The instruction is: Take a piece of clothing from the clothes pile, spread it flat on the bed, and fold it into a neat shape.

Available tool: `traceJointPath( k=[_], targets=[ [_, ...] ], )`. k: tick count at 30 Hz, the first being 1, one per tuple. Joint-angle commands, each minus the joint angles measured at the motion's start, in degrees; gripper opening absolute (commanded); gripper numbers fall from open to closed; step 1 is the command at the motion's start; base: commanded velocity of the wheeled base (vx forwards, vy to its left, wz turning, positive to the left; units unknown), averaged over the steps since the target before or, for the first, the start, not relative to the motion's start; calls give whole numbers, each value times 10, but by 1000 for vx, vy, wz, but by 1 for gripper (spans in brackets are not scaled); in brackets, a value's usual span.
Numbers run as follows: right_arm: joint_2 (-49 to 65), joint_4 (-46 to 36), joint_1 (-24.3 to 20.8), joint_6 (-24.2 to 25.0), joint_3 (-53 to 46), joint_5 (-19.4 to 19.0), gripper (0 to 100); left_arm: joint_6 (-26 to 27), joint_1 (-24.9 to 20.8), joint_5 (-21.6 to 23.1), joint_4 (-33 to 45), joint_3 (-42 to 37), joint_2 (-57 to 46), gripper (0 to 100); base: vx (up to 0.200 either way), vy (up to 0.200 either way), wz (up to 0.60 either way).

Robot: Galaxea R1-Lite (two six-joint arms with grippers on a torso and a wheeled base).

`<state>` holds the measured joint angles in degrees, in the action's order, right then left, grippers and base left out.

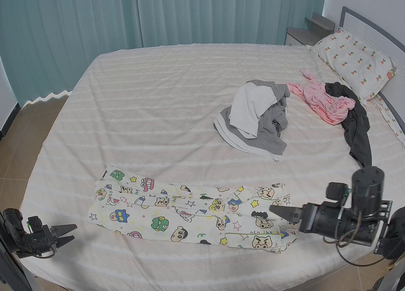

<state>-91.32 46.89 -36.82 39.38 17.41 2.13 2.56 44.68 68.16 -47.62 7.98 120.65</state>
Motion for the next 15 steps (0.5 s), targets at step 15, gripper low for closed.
traceJointPath(
  k=[15],
  targets=[
    [253,-57,47,-76,-109,30,100,63,-27,-1,-27,18,2,100,40,0,0]
  ],
)
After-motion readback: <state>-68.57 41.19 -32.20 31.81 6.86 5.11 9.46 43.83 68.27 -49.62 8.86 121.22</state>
